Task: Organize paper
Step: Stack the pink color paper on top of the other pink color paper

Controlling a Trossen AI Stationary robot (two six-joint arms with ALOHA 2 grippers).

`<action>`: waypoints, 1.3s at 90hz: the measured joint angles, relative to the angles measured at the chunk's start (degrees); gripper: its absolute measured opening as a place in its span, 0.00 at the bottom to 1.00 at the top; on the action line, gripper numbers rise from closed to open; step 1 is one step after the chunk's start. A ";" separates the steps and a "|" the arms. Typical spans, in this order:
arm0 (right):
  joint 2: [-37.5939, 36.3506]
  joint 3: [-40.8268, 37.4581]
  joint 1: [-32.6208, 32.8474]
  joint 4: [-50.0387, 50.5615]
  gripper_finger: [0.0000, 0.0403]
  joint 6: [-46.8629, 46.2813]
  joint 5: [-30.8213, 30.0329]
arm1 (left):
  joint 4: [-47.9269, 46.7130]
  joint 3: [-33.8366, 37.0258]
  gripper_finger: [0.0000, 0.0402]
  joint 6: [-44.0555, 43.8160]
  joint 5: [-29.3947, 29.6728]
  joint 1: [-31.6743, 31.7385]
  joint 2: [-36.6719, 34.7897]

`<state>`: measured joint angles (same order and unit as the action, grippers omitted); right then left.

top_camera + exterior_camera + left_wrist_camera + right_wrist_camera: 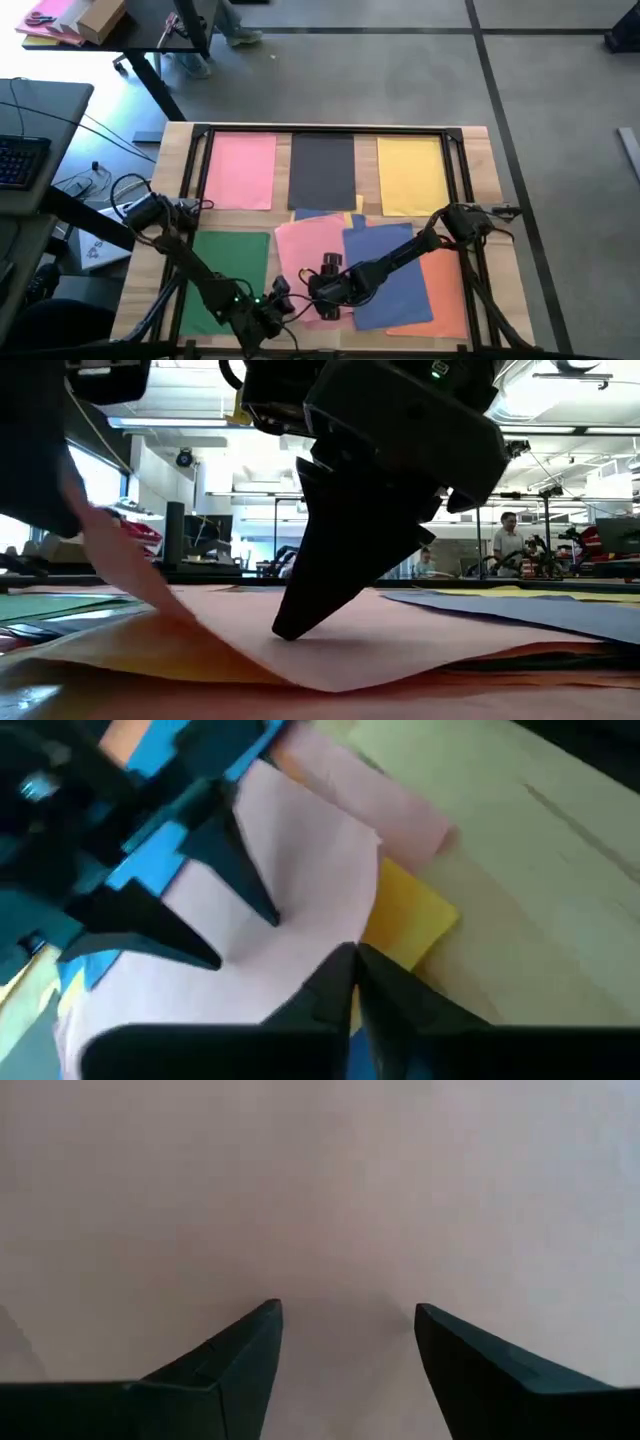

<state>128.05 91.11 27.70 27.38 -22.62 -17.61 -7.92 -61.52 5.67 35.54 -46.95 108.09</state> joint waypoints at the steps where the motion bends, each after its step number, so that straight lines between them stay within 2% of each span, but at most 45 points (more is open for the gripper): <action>1: 0.00 0.00 0.04 0.00 0.54 0.00 0.07 | -0.08 0.00 0.00 -0.14 -0.20 0.12 0.00; 20: -1.41 0.00 0.60 2.29 0.54 0.19 -1.24 | -0.93 0.00 0.00 -0.58 -2.36 0.87 0.00; 51: -2.84 -0.54 0.39 1.99 0.54 -1.32 -2.64 | -1.42 0.35 0.00 -2.66 -9.60 0.30 0.49; 63: -2.50 -1.91 -0.23 1.79 0.54 -3.04 -3.74 | -1.22 0.66 0.04 -2.59 -6.73 -0.15 2.87; 79: -1.02 -2.05 -0.45 0.48 0.54 -3.01 -3.88 | -0.53 0.56 0.15 -0.55 -2.92 -0.12 5.32; 99: -0.92 -2.04 -1.01 0.00 0.54 -2.92 -3.86 | 1.03 0.55 0.30 2.63 -1.86 0.01 5.54; 117: -0.87 -2.05 -1.33 -0.42 0.54 -2.85 -4.26 | 1.33 0.57 0.37 6.51 1.30 -0.47 5.53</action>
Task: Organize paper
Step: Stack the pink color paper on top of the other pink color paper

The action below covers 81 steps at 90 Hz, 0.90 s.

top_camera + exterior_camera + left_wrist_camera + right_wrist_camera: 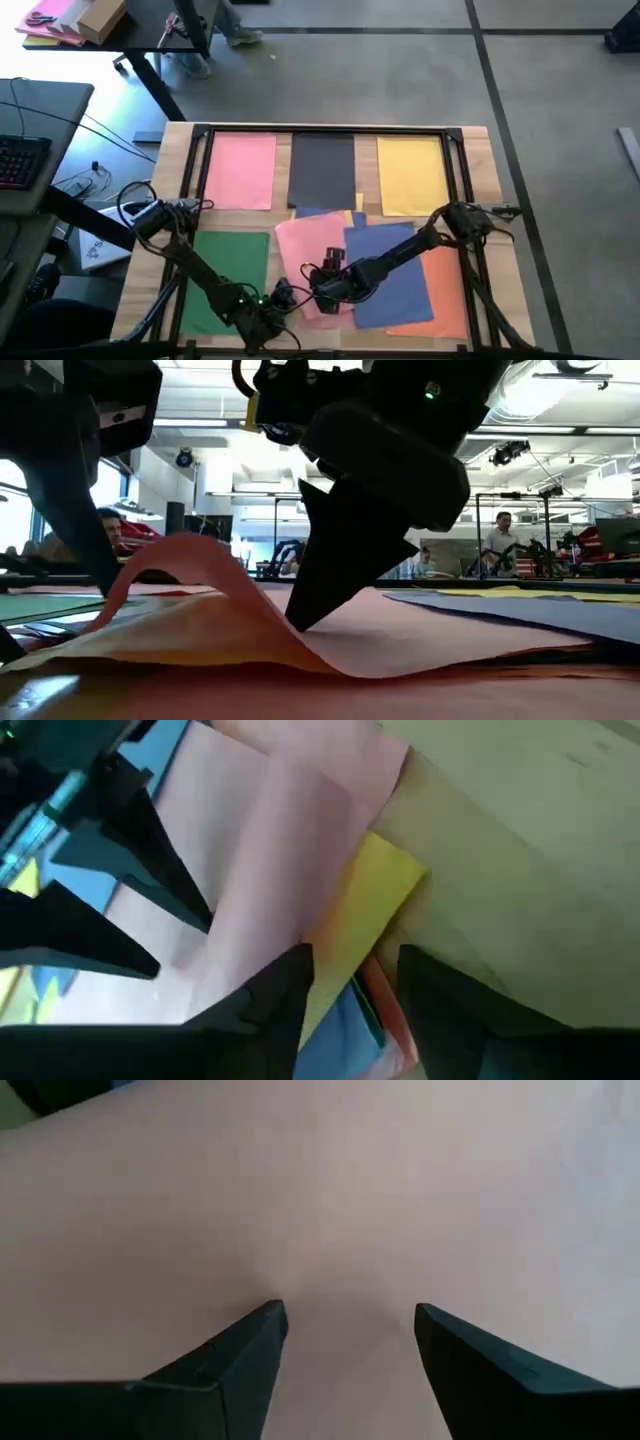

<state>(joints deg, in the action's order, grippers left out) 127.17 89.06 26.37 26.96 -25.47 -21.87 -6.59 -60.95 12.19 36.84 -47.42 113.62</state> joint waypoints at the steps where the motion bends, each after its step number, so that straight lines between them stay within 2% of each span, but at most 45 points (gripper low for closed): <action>1: 0.00 0.00 -0.03 -0.05 0.54 0.00 -0.01 | 0.12 0.03 0.37 0.14 0.26 -0.05 0.00; 49: 0.02 0.02 -0.13 -0.43 0.54 -0.15 0.85 | 5.10 -1.09 0.38 3.06 16.36 -1.20 0.05; 64: 0.02 0.02 -0.13 -0.28 0.54 -1.41 0.85 | 7.40 -1.11 0.38 1.98 16.59 -2.57 -0.10; 81: 0.02 0.02 -0.11 -0.28 0.54 -1.22 0.85 | 5.95 -1.11 0.38 0.40 15.66 -2.50 -0.17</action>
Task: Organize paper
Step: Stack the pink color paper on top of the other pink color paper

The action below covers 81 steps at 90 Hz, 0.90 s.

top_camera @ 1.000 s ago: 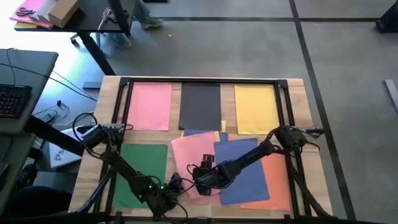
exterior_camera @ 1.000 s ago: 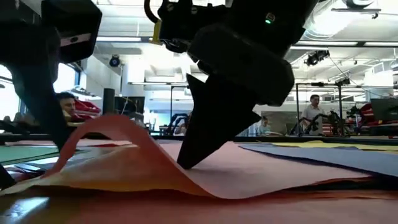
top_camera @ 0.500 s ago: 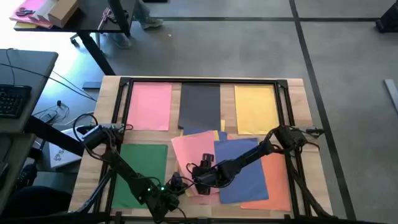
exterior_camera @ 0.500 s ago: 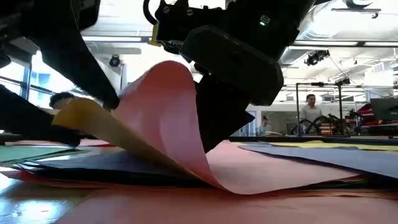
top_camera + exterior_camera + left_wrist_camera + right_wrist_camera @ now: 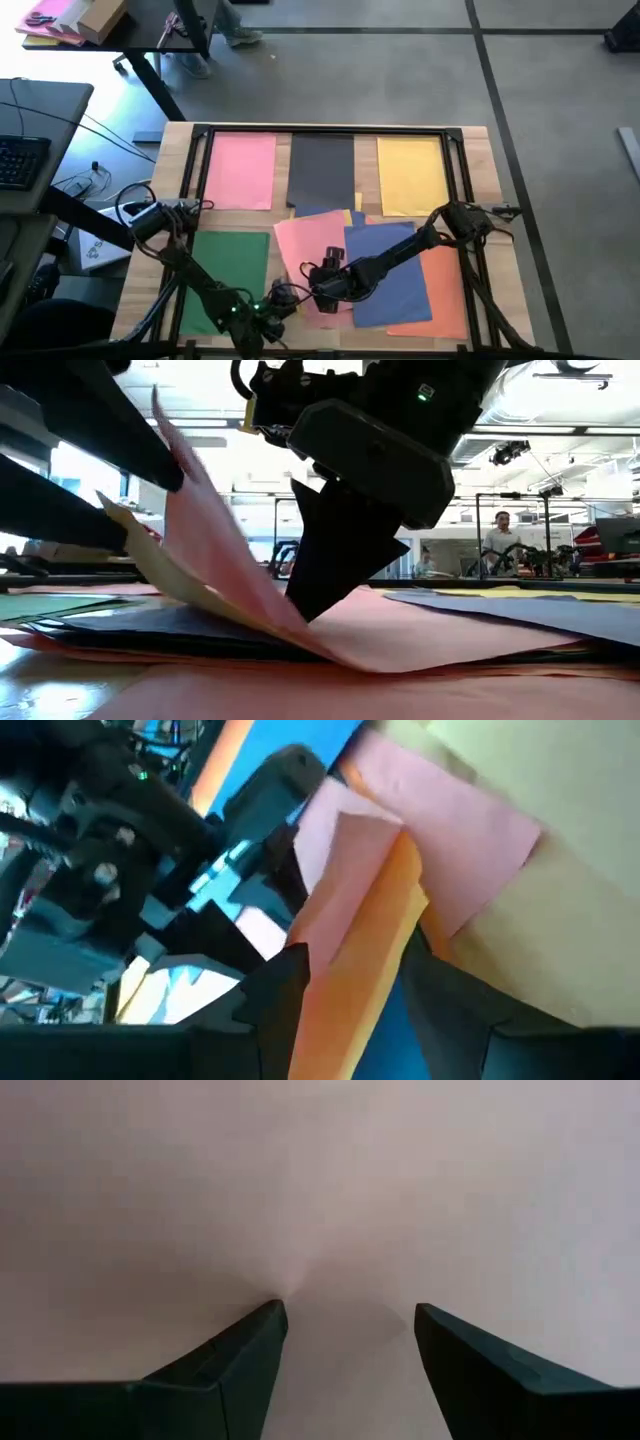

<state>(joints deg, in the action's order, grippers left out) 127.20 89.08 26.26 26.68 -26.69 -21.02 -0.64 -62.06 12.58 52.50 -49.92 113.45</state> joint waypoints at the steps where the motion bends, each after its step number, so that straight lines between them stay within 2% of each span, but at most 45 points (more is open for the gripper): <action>1: 0.00 0.00 0.00 0.00 0.54 0.01 0.00 | 0.01 0.00 0.38 -0.03 0.01 0.03 0.00; 20: 0.00 0.00 0.00 0.02 0.54 0.15 0.00 | 0.00 0.00 0.38 0.19 1.54 -0.10 -0.04; 37: 0.02 0.00 0.00 0.04 0.54 0.15 0.00 | -2.42 0.00 0.38 1.95 7.36 -0.50 -0.29; 72: 0.02 0.02 0.00 0.44 0.54 0.15 0.00 | -3.20 -0.02 0.38 1.28 7.62 -0.15 -1.09; 81: 0.02 0.02 0.00 0.48 0.54 0.15 0.00 | -4.29 -0.02 0.38 0.09 5.42 0.52 -1.11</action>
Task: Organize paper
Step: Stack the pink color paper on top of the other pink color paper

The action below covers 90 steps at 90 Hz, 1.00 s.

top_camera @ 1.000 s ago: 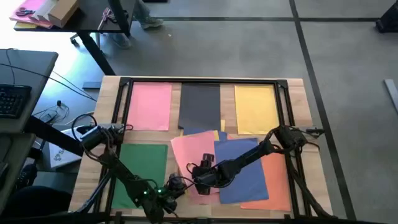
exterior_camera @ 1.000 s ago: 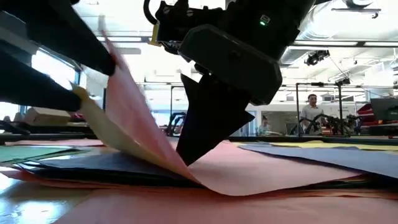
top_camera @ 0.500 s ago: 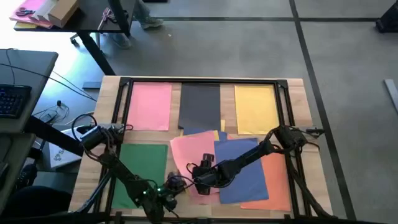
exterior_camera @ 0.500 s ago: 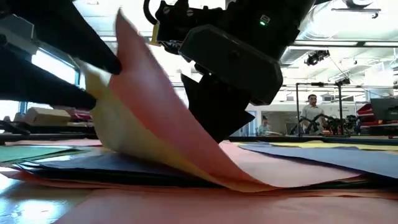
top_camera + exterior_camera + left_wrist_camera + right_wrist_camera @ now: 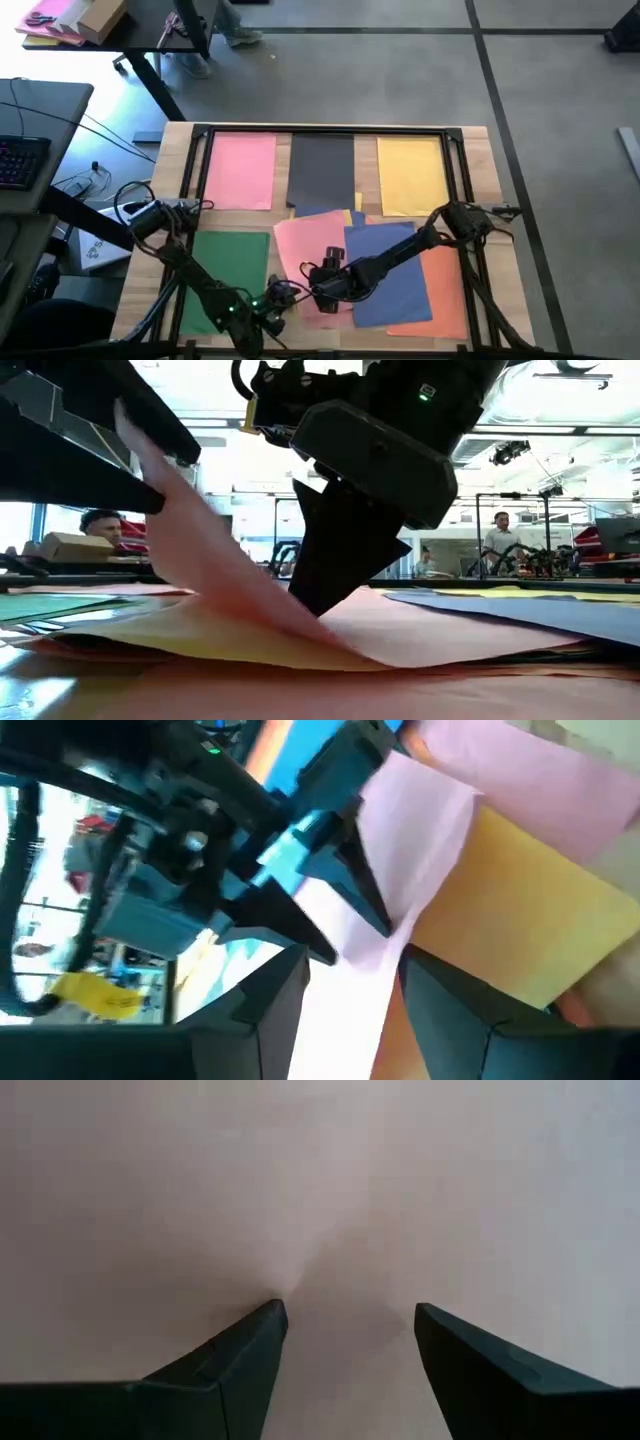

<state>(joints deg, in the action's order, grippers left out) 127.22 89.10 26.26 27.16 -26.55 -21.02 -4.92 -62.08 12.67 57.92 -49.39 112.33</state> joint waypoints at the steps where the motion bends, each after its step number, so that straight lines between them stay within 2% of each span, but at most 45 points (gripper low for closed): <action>1: 0.00 0.00 0.00 0.00 0.54 0.00 0.00 | -0.26 0.00 0.38 -0.10 -0.23 0.08 0.00; 12: 0.00 0.00 0.00 0.02 0.54 -0.01 0.00 | -1.25 0.00 0.38 -2.16 -2.00 1.14 0.00; 21: 0.00 0.00 0.00 0.02 0.54 0.00 -0.01 | -1.34 0.37 0.38 -4.33 -11.27 2.85 0.00; 26: 0.00 0.00 0.00 0.02 0.54 0.00 -0.01 | -1.47 0.46 0.38 -5.53 -14.44 3.86 0.39; 42: 0.00 0.00 0.00 -0.02 0.54 0.88 0.00 | -1.33 0.46 0.37 -6.61 -15.53 5.79 1.24; 51: -0.25 0.02 0.07 0.10 0.54 2.49 0.01 | -1.23 0.46 0.29 -4.50 -17.00 5.99 1.27; 67: -2.77 0.07 0.39 1.74 0.54 3.25 -0.44 | -3.15 0.46 0.03 -4.35 -19.29 5.89 0.97; 73: -4.61 0.07 0.43 2.88 0.54 3.05 -0.36 | -5.99 0.45 0.02 -4.25 -18.92 5.89 0.01; 90: -10.63 0.14 0.39 6.07 0.54 3.05 -0.49 | -22.39 -2.05 0.01 -0.94 -17.72 6.29 -5.64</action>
<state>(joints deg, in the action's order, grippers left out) 116.59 89.24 26.65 33.23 -23.50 -21.50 -27.31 -64.13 11.73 40.20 -43.10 106.69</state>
